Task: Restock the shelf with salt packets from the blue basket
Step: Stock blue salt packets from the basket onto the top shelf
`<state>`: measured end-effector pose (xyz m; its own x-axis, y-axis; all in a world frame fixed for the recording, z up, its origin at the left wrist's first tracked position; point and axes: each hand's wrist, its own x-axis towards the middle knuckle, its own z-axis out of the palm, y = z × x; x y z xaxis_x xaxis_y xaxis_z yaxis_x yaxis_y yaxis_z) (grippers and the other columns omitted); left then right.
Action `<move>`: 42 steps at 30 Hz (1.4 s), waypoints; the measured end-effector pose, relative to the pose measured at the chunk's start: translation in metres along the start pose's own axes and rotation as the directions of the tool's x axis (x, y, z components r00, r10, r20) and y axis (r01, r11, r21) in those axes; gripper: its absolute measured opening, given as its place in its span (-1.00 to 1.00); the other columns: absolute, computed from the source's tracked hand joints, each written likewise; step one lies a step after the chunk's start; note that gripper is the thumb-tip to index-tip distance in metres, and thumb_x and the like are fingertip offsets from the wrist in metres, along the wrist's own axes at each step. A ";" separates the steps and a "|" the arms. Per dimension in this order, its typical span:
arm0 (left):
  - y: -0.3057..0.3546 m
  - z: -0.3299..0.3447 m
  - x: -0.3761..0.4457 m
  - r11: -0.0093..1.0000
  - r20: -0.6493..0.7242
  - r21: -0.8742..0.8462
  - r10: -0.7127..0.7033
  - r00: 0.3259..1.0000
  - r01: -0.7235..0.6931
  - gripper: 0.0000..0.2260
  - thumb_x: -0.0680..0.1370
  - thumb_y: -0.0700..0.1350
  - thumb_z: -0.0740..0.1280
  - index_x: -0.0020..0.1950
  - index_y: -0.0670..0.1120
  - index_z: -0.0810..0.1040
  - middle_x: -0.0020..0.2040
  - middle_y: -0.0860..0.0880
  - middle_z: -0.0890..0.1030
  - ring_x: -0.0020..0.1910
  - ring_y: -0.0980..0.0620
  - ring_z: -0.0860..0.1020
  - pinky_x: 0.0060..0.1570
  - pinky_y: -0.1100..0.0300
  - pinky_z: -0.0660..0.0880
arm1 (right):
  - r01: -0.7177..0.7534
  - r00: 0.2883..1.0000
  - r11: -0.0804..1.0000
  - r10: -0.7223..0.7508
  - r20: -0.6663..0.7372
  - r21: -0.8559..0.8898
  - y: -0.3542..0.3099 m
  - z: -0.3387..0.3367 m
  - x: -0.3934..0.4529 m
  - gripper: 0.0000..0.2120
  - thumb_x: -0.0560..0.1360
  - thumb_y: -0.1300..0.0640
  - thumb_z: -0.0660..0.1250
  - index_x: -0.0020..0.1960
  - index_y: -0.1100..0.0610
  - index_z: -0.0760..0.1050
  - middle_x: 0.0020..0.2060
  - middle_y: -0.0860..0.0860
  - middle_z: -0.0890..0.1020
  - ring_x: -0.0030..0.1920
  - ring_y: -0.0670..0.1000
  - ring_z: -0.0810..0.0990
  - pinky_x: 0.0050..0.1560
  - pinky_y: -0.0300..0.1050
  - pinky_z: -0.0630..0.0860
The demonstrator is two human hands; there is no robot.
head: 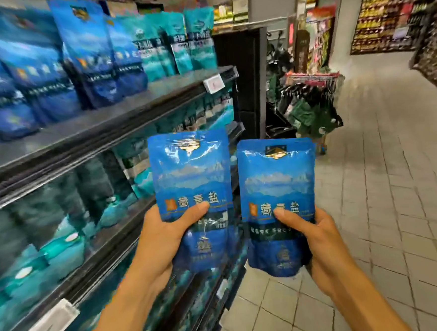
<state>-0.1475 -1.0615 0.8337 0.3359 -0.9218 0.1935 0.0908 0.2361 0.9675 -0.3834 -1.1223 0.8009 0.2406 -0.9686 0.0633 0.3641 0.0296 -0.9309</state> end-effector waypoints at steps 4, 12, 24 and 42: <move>0.024 -0.002 0.049 0.989 -0.155 0.096 0.124 0.980 -0.110 -0.70 0.35 0.01 0.58 0.06 0.04 0.74 0.09 -0.02 0.74 0.04 -0.01 0.72 -0.10 0.25 0.63 | 0.050 0.977 0.998 -0.054 0.205 0.025 -0.010 0.033 0.095 -0.46 0.20 -0.13 0.66 0.12 0.02 0.69 0.07 0.07 0.74 0.07 0.12 0.73 -0.07 -0.04 0.66; 0.098 -0.010 0.105 0.933 -0.473 0.249 0.352 0.808 -0.261 -0.73 0.39 -0.12 0.52 0.08 -0.07 0.70 0.08 -0.01 0.74 0.04 0.05 0.71 -0.07 0.23 0.62 | -0.068 0.762 0.987 -0.045 0.646 0.148 -0.052 0.137 0.223 -0.67 0.34 0.11 0.56 0.10 0.13 0.70 0.08 0.13 0.73 0.04 0.10 0.73 -0.06 -0.03 0.66; 0.207 -0.109 0.135 0.862 -0.712 0.487 0.483 0.510 -0.137 -0.74 0.49 -0.27 0.49 0.17 -0.16 0.65 -0.08 0.07 0.74 -0.13 0.16 0.70 -0.15 0.27 0.61 | -0.120 0.442 0.980 -0.092 0.892 0.161 -0.104 0.337 0.278 -0.63 0.44 0.19 0.46 0.22 0.24 0.60 0.14 0.20 0.68 0.07 0.12 0.67 0.20 0.15 0.61; 0.183 -0.134 0.111 0.049 -0.553 0.728 0.633 0.542 0.684 -0.42 0.41 0.27 0.49 -0.05 -0.17 0.32 -0.31 -0.06 0.40 -0.07 -0.28 0.53 -0.26 0.01 0.34 | 0.676 0.355 0.728 -0.187 0.916 -0.113 -0.064 0.365 0.317 -0.84 0.38 -0.07 0.58 -0.08 -0.15 0.65 -0.17 -0.18 0.74 -0.12 -0.15 0.70 -0.24 -0.11 0.66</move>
<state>0.0318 -1.0795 1.0105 0.7577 -0.1806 0.6271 -0.4481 -0.8426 0.2987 -0.0024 -1.3416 1.0117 0.8416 -0.1232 0.5259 0.3257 -0.6609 -0.6761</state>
